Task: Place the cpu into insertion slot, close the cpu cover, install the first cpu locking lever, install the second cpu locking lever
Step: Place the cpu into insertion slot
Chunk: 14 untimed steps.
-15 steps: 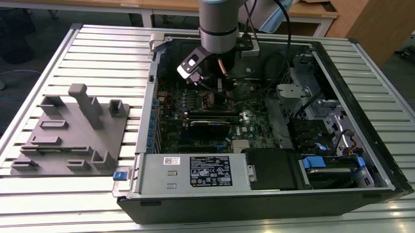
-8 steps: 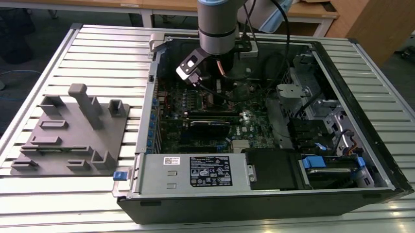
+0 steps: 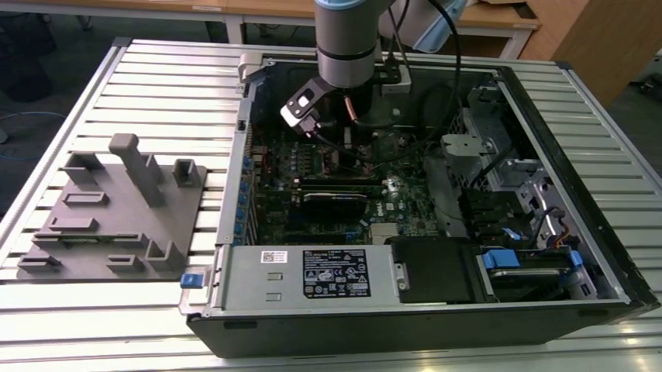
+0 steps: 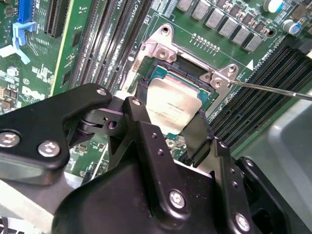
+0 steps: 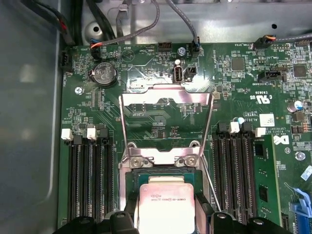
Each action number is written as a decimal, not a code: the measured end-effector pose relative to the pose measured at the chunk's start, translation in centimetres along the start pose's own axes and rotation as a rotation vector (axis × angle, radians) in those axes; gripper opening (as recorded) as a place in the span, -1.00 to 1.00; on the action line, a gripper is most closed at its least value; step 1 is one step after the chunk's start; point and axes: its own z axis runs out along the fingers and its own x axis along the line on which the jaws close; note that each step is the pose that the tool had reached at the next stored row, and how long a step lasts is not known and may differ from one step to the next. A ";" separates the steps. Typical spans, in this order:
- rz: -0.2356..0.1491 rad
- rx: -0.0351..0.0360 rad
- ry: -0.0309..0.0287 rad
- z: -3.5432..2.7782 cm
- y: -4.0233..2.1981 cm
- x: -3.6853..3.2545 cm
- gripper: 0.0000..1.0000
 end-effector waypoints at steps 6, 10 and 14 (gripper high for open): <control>0.014 -0.0001 -0.0015 0.13 -0.06 0.09 0.08; 0.009 0.0000 -0.0011 0.15 -0.07 0.16 0.08; -0.018 -0.0001 0.0021 0.19 -0.08 0.17 0.08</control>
